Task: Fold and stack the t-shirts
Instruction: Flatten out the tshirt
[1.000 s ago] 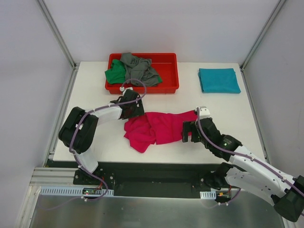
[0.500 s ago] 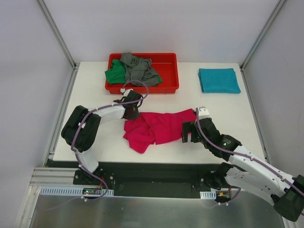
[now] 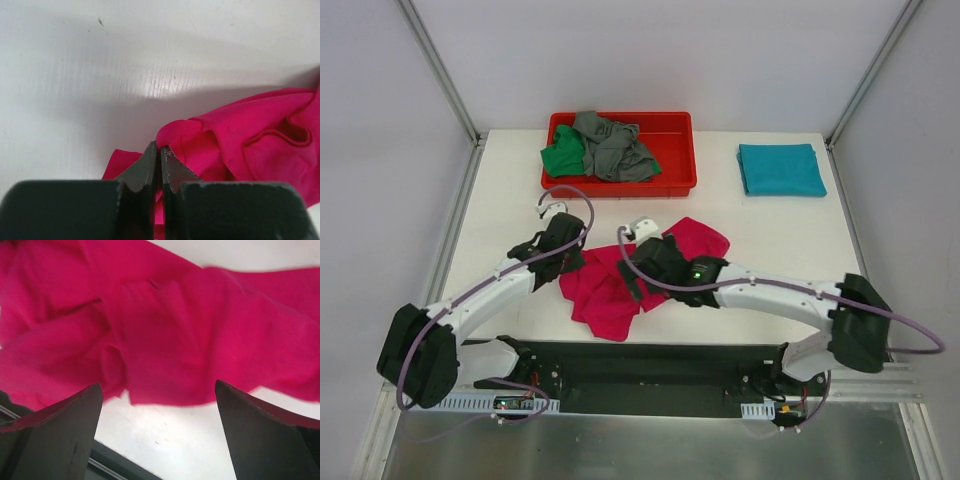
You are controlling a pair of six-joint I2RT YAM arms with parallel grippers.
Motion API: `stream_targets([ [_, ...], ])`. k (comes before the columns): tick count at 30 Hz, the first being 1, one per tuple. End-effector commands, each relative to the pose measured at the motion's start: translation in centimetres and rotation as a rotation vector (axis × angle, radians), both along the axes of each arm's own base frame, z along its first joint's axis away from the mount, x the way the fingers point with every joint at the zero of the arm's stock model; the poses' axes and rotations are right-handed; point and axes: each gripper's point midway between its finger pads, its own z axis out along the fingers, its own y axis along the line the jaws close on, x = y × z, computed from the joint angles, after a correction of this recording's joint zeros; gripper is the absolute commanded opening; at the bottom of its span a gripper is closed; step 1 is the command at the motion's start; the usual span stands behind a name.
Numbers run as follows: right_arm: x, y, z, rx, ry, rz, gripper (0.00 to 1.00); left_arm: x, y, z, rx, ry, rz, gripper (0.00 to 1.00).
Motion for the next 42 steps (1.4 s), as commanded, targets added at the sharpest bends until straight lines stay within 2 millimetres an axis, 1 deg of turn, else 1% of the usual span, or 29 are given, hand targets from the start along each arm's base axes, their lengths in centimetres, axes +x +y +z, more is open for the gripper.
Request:
stream_targets([
  [1,1.2,5.1,1.3,-0.030,-0.068,0.048,0.95,-1.3,0.7,0.8,-0.026,-0.035,0.014,0.00],
  [5,2.4,8.0,-0.2,-0.042,-0.067,0.039,0.93,-1.8,0.6,1.4,-0.062,-0.057,0.001,0.00],
  [8,3.1,9.6,-1.4,-0.058,-0.062,0.038,0.93,-1.9,0.6,1.5,-0.070,-0.063,0.003,0.00],
  [11,4.1,10.4,-2.4,-0.075,-0.056,0.021,0.92,-1.9,0.8,1.3,-0.058,-0.059,0.010,0.00],
  [12,4.4,10.3,-2.9,-0.078,-0.048,0.004,0.91,-1.9,0.8,1.3,-0.056,-0.059,0.011,0.00],
  [14,5.3,9.2,-3.9,-0.089,-0.018,-0.045,0.87,-2.0,0.9,1.2,-0.054,-0.057,0.012,0.00],
  [15,5.4,8.9,-4.2,-0.089,-0.007,-0.058,0.85,-1.9,0.9,1.3,-0.053,-0.062,0.013,0.00],
  [16,5.7,8.1,-4.8,-0.098,0.007,-0.081,0.83,-1.9,1.0,1.3,-0.053,-0.064,0.016,0.00],
  [19,5.7,6.3,-6.2,-0.133,0.030,-0.127,0.80,-1.9,1.2,1.3,-0.048,-0.070,0.025,0.00],
  [22,5.9,4.5,-7.2,-0.161,0.044,-0.178,0.76,-1.9,1.3,1.4,-0.044,-0.076,0.028,0.00],
  [25,6.2,3.3,-7.5,-0.165,0.045,-0.212,0.70,-1.9,1.4,1.5,-0.043,-0.082,0.031,0.00],
  [30,7.1,2.5,-6.9,-0.145,0.027,-0.227,0.55,-1.9,1.6,1.4,-0.034,-0.085,0.036,0.00],
  [33,7.7,2.0,-6.2,-0.139,0.004,-0.239,0.40,-1.9,1.7,1.4,-0.029,-0.086,0.035,0.00],
  [34,7.8,1.9,-6.0,-0.138,0.000,-0.233,0.36,-1.9,1.7,1.4,-0.031,-0.087,0.035,0.00],
  [36,8.0,1.8,-5.5,-0.131,-0.006,-0.228,0.33,-1.9,1.7,1.3,-0.027,-0.085,0.034,0.00],
  [37,8.0,1.7,-5.4,-0.130,-0.007,-0.228,0.29,-1.9,1.8,1.3,-0.026,-0.086,0.035,0.00],
  [39,8.0,1.5,-4.6,-0.119,-0.020,-0.226,0.22,-1.9,1.9,1.3,-0.020,-0.087,0.039,0.00],
  [42,8.0,0.4,-3.5,-0.107,-0.037,-0.238,0.13,-1.8,2.2,1.3,-0.004,-0.094,0.048,0.00],
])
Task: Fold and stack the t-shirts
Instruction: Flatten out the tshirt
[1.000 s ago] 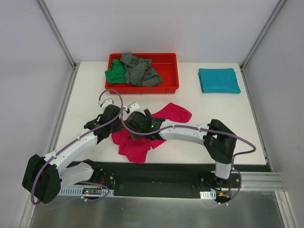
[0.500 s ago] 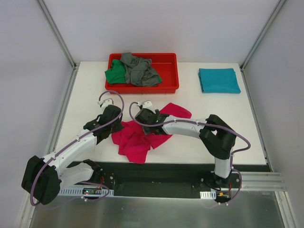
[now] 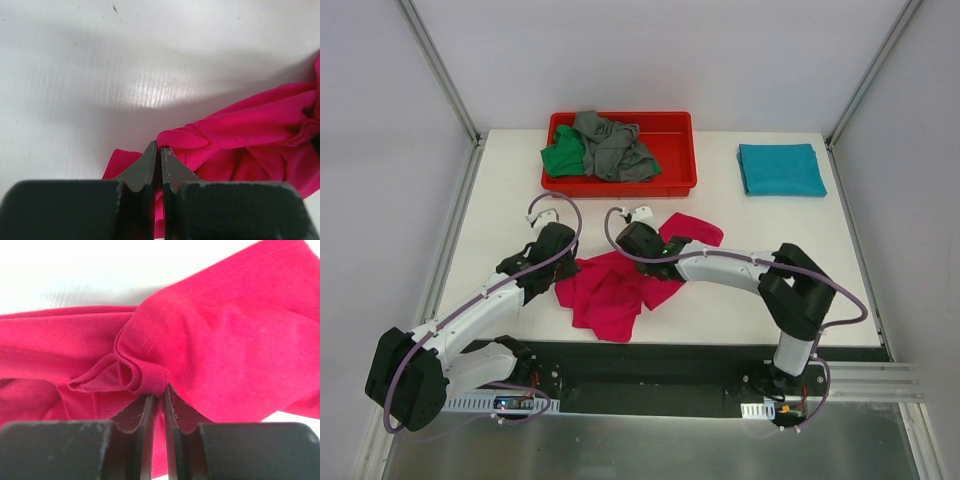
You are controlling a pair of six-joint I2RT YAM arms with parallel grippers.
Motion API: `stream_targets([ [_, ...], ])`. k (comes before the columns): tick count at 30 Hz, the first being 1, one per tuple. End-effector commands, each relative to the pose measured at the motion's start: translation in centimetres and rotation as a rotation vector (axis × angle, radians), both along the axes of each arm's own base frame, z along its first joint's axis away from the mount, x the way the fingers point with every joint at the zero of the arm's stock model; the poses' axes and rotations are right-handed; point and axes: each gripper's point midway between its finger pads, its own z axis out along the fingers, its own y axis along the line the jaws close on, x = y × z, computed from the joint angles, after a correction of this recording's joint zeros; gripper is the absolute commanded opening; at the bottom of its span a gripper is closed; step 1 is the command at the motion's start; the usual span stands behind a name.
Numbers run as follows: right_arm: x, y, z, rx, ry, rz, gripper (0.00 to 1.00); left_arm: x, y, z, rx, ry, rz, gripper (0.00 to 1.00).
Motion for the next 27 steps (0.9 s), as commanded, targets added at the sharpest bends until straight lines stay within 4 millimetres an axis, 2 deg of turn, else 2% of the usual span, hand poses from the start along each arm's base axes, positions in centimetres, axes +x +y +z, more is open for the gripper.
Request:
stream_targets([
  [1,0.7,-2.2,3.8,0.027,-0.089,-0.036,0.12,0.3,1.2,0.4,0.053,-0.036,0.029,0.00],
  [4,0.5,-4.0,5.5,0.048,-0.116,-0.048,0.12,0.4,1.6,0.5,0.064,-0.045,0.041,0.00],
  [7,0.0,-6.3,6.3,0.074,-0.113,-0.063,0.10,0.4,1.9,0.5,0.079,-0.049,0.051,0.00],
  [10,-0.7,-9.3,6.2,0.100,-0.102,-0.098,0.00,0.5,2.3,0.6,0.090,-0.051,0.068,0.00],
  [13,-1.2,-12.2,6.5,0.127,-0.121,-0.143,0.00,0.6,2.6,0.6,0.102,-0.053,0.080,0.00],
  [15,-1.3,-14.0,6.9,0.154,-0.143,-0.184,0.00,0.9,2.8,1.1,0.111,-0.062,0.086,0.00],
  [17,-1.2,-15.5,8.2,0.192,-0.183,-0.213,0.00,1.3,3.0,2.1,0.133,-0.085,0.073,0.00],
  [19,-0.8,-16.6,10.5,0.230,-0.242,-0.225,0.00,2.2,2.9,4.8,0.140,-0.143,0.059,0.00],
  [23,-0.6,-18.3,18.5,0.327,-0.409,-0.220,0.00,3.3,2.4,11.4,0.111,-0.292,0.015,0.00],
  [27,-2.1,-19.7,26.3,0.400,-0.522,-0.182,0.01,2.3,1.6,19.0,0.005,-0.468,-0.062,0.00],
])
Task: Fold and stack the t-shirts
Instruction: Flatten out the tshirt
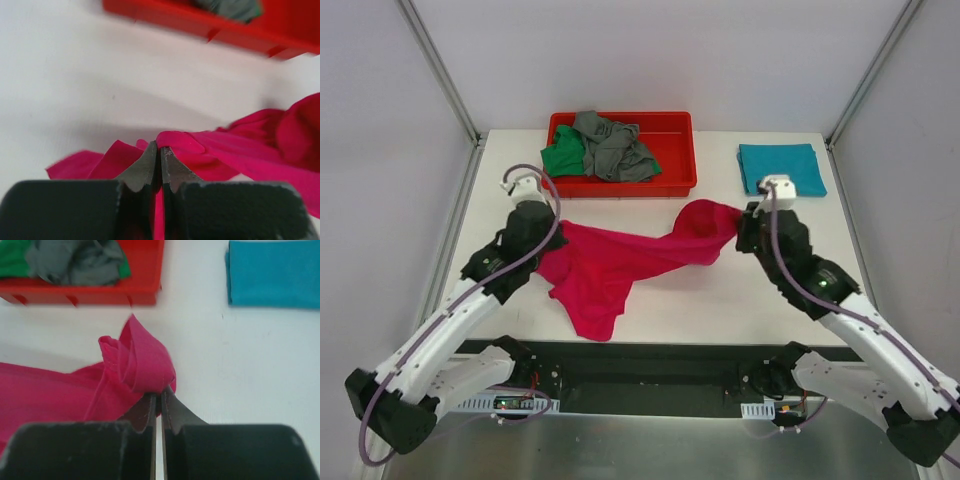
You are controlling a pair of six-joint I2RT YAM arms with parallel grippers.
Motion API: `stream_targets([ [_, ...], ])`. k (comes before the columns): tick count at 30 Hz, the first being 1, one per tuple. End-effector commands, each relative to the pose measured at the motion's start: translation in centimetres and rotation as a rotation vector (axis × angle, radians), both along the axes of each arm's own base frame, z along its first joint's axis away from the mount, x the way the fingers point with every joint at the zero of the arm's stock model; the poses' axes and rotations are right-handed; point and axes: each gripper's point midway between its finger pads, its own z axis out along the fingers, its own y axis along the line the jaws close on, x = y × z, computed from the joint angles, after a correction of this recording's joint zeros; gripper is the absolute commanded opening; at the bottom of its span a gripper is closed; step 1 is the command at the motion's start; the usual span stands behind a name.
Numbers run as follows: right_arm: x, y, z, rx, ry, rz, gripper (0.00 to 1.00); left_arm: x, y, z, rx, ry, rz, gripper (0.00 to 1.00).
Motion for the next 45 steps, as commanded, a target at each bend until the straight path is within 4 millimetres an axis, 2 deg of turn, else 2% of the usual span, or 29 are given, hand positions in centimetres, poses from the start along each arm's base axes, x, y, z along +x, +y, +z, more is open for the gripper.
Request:
stream_targets([
  [1,-1.5,-1.2,10.8,0.084,-0.198,0.056,0.00,-1.0,0.0,11.0,-0.085,-0.269,-0.097,0.00],
  [8,-7.6,-1.5,22.8,0.280,-0.383,0.268,0.00,-7.2,-0.4,24.7,-0.226,-0.608,-0.323,0.00],
  [12,-12.4,-1.4,29.8,0.427,-0.495,0.435,0.00,-12.1,0.0,31.9,-0.290,-0.794,-0.450,0.00],
  [15,-15.9,-1.0,33.4,0.496,-0.547,0.579,0.00,-17.0,0.2,37.4,-0.327,-0.949,-0.580,0.00],
  [19,-20.0,-0.9,36.2,0.606,-0.559,0.718,0.00,-22.6,0.4,42.0,-0.349,-1.095,-0.735,0.00],
  [21,-21.3,-1.4,37.0,0.633,-0.572,0.748,0.00,-24.3,0.5,43.6,-0.341,-1.147,-0.771,0.00],
  [22,-21.6,-1.6,37.2,0.640,-0.578,0.750,0.00,-24.7,0.6,44.3,-0.332,-1.166,-0.771,0.00],
  [24,-21.8,-2.2,37.5,0.644,-0.601,0.730,0.00,-24.1,0.4,45.2,-0.310,-1.175,-0.746,0.00],
  [27,-20.1,-3.0,37.1,0.625,-0.638,0.636,0.00,-21.9,-0.6,45.2,-0.292,-1.133,-0.729,0.00],
  [29,-17.8,-3.3,35.6,0.570,-0.617,0.539,0.00,-18.8,-1.6,44.1,-0.276,-1.070,-0.720,0.00],
  [31,-14.1,-4.3,33.2,0.496,-0.558,0.362,0.00,-14.6,-2.0,42.1,-0.260,-0.981,-0.644,0.00],
  [33,-9.2,-5.1,28.8,0.347,-0.463,0.151,0.01,-9.3,-2.2,38.9,-0.206,-0.875,-0.552,0.00],
  [36,-2.9,-8.9,21.3,0.035,-0.319,-0.257,0.05,-0.2,-3.8,30.1,-0.074,-0.642,-0.490,0.00],
  [37,-1.7,-9.9,18.7,-0.056,-0.273,-0.372,0.05,2.3,-4.4,26.5,-0.043,-0.548,-0.478,0.01],
  [38,-0.5,-9.9,15.9,-0.128,-0.217,-0.419,0.06,4.3,-4.9,22.8,-0.012,-0.457,-0.477,0.05],
  [39,0.7,-9.5,13.2,-0.161,-0.158,-0.437,0.09,6.1,-5.3,19.1,0.017,-0.364,-0.475,0.16],
  [40,1.6,-8.9,10.2,-0.150,-0.094,-0.439,0.12,7.7,-5.3,15.5,0.039,-0.275,-0.447,0.23],
  [41,2.8,-8.3,7.3,-0.146,-0.032,-0.432,0.15,9.6,-4.8,12.1,0.061,-0.190,-0.382,0.24],
  [42,4.0,-7.2,4.5,-0.115,0.026,-0.394,0.24,11.0,-4.6,8.9,0.078,-0.107,-0.334,0.33],
  [43,5.1,-7.2,1.6,-0.087,0.105,-0.391,0.39,12.1,-4.6,6.5,0.091,-0.045,-0.320,0.55],
  [44,5.8,-6.0,-0.9,-0.040,0.192,-0.338,0.55,12.9,-4.6,4.0,0.097,0.029,-0.307,0.77],
  [45,6.2,-5.7,-2.6,-0.028,0.244,-0.323,0.70,13.3,-4.6,2.4,0.095,0.090,-0.293,0.85],
])
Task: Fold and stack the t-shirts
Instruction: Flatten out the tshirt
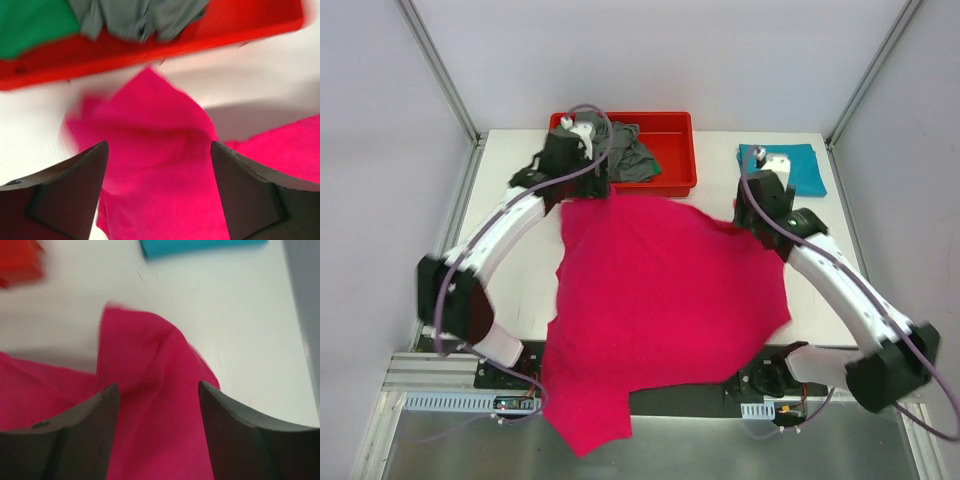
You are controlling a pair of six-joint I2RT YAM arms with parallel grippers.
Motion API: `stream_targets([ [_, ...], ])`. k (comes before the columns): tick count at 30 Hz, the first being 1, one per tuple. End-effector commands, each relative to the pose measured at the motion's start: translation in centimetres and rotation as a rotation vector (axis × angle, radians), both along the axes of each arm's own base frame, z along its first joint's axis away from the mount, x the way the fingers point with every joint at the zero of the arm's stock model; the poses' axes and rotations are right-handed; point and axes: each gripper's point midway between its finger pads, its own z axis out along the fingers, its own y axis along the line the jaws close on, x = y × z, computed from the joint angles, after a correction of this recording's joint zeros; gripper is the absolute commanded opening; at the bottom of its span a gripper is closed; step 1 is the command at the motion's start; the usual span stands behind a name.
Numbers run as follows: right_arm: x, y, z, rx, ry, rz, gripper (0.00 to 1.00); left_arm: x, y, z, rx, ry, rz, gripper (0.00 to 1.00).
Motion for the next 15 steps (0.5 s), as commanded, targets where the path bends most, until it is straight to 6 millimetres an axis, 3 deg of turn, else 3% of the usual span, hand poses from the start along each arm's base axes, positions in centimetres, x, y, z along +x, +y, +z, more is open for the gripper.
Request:
stream_targets([
  [1,2.0,0.0,-6.6,0.129,0.170,-0.040,0.86,2.0,2.3,-6.6,0.110,0.194,0.146,0.92],
  [2,2.0,-0.1,-7.5,0.123,0.201,-0.039,0.97,2.1,2.2,-7.6,0.111,0.225,0.151,0.99],
  [3,2.0,-0.1,-8.2,0.113,0.225,-0.039,1.00,1.8,2.0,-8.1,0.098,0.245,0.154,0.99],
  [6,1.3,-0.3,-9.0,0.109,0.240,-0.023,0.96,0.4,2.1,-9.4,0.054,0.294,0.193,0.99],
  [11,-0.7,0.7,-10.1,0.169,0.262,0.059,0.96,-4.0,2.7,-12.5,-0.012,0.377,0.229,0.99],
  [15,-2.5,2.0,-12.1,0.240,0.322,0.116,0.96,-6.9,1.1,-14.3,-0.120,0.427,0.156,0.99],
])
